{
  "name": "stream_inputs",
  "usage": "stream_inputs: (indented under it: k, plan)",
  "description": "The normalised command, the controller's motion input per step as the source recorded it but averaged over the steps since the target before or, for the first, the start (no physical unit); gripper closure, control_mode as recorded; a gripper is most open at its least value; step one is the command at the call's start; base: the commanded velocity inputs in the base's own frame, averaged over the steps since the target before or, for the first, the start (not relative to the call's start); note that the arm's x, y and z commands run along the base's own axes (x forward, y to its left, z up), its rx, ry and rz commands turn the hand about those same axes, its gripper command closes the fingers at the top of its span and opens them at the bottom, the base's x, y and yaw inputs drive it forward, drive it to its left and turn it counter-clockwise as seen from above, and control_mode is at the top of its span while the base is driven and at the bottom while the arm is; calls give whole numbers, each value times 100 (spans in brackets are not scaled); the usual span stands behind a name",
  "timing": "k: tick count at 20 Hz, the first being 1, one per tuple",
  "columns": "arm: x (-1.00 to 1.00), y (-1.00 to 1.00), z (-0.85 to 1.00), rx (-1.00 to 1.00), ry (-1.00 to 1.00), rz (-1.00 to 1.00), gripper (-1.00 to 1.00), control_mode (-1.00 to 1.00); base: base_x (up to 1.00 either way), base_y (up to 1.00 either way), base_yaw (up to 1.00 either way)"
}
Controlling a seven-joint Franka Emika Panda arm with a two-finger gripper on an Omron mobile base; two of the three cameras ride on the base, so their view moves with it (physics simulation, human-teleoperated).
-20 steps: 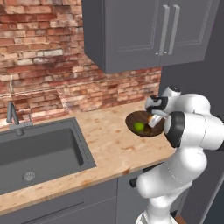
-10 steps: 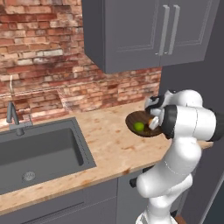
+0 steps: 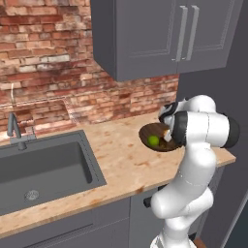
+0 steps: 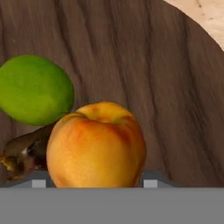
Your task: Take the sweet potato, peach, and lime from the freezer and place them in the bowl on the counter.
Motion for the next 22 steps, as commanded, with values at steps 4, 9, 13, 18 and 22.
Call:
stream_inputs:
  k: [4,9,13,18,22]
  plan:
    - [24,0,-24,0,0,0,-100,-100,0,0,0]
    - [1,0,-3,0,0,0,-100,-100,0,0,0]
    - [-6,0,0,0,0,0,-100,-100,0,0,0]
    - [-37,4,0,0,-7,0,-100,-100,0,0,0]
    - [-48,1,5,0,-13,0,-100,-100,0,0,0]
